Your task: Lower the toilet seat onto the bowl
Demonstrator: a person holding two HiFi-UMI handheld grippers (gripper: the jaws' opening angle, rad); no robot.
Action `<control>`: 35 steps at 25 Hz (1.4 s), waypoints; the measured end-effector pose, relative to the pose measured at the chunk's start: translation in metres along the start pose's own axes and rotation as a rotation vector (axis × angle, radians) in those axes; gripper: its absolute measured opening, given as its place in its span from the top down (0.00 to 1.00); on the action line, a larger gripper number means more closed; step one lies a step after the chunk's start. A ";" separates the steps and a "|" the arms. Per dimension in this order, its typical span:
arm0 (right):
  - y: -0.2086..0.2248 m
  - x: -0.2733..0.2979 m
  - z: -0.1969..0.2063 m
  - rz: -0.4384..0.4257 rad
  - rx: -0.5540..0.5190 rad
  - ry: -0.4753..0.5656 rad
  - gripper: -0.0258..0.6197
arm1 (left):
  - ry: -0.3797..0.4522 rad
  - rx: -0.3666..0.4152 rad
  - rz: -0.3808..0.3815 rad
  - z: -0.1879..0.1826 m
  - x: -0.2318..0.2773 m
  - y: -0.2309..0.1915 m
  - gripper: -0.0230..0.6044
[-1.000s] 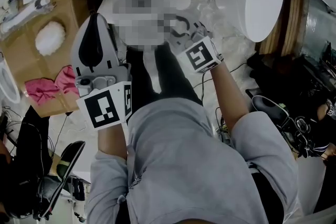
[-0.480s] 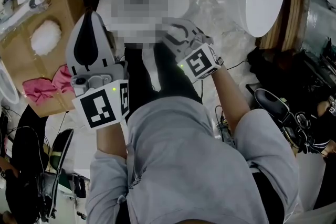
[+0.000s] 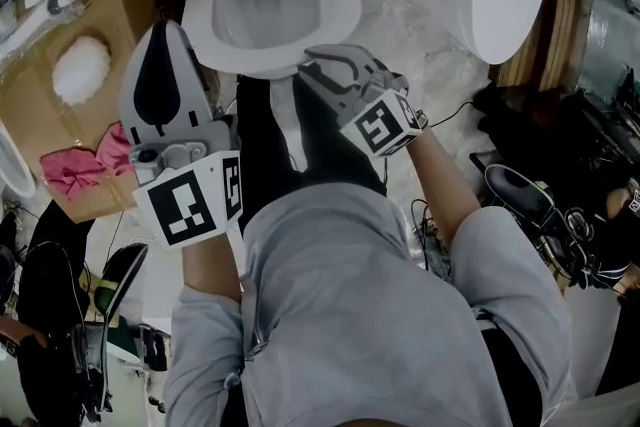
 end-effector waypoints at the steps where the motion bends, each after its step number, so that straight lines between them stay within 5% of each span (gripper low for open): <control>1: -0.002 0.000 0.002 -0.006 0.000 -0.005 0.82 | -0.002 0.001 0.000 0.001 0.001 0.000 0.96; 35: -0.080 0.017 0.105 -0.164 -0.084 -0.219 0.82 | -0.043 0.006 -0.011 0.041 0.005 -0.004 0.96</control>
Point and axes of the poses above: the fingertips, and each gripper's own axes: x forward along the fingers, y to its right, z out of its underside, the point moved 2 cm from there along -x, backward along the fingers, and after that the axes turned 6 degrees about y, right-handed, at the moved point
